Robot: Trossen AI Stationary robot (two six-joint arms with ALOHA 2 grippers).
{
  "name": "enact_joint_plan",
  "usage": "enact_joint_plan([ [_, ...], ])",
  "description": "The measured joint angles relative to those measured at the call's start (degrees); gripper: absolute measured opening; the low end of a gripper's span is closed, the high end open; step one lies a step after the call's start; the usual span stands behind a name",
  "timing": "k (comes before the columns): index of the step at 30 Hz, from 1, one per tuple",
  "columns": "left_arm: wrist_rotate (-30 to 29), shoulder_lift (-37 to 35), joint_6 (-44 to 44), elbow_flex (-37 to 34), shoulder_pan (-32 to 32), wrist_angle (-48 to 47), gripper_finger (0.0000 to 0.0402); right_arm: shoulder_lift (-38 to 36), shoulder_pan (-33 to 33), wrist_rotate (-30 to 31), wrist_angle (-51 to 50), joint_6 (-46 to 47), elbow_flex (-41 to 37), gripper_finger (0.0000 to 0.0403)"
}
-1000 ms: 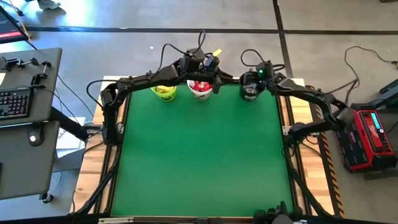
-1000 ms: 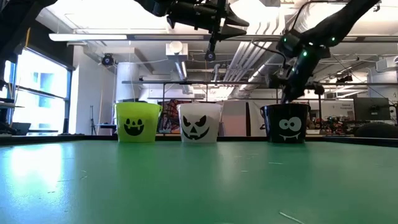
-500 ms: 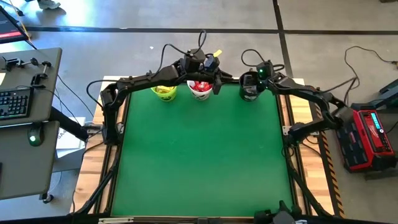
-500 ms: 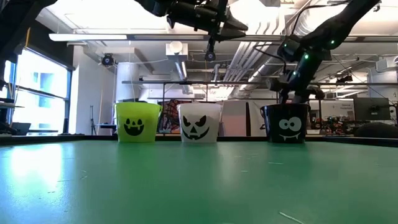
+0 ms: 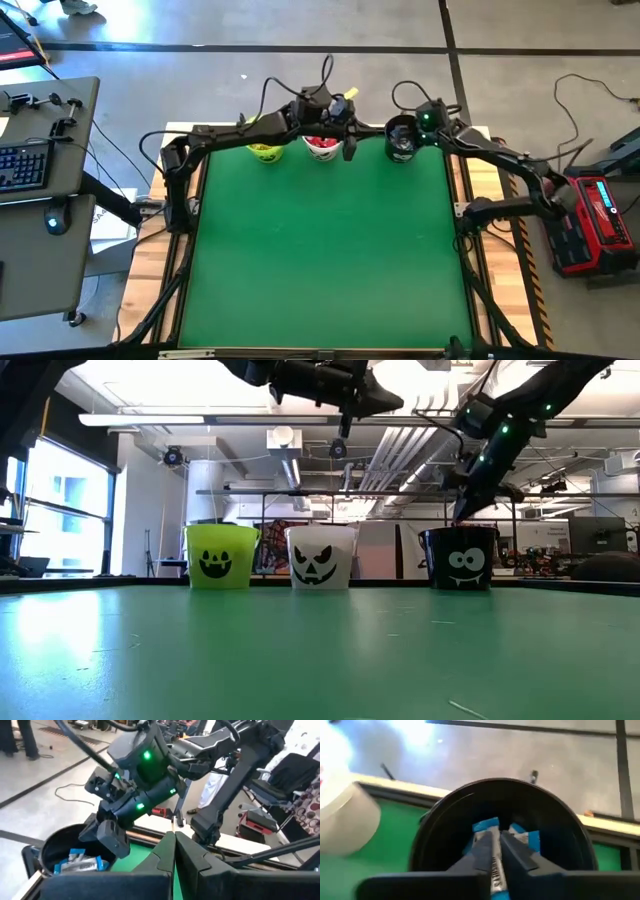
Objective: Sort candy by brand, put in halloween buckets
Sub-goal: Return to Home Position
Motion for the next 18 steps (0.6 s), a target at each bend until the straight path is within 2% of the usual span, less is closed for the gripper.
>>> enact_joint_plan([
  [2,0.0,-0.2,0.3,0.0,-0.4,-0.2,0.0,-1.4,1.3,0.0,-1.1,-1.5,0.0,0.0007],
  [6,-1.1,-2.2,2.2,-2.1,-1.2,2.5,0.0,-4.6,4.1,-0.1,-1.5,-2.3,0.0,0.0012],
  [13,-3.2,-8.8,0.1,-15.6,-1.8,14.1,0.0,-8.0,8.8,-2.0,0.2,-5.3,0.0,0.0001],
  [18,-4.6,-16.2,-0.3,-25.8,-1.8,16.9,0.0,-9.2,12.8,-7.7,2.6,-9.0,0.0,0.0],
])
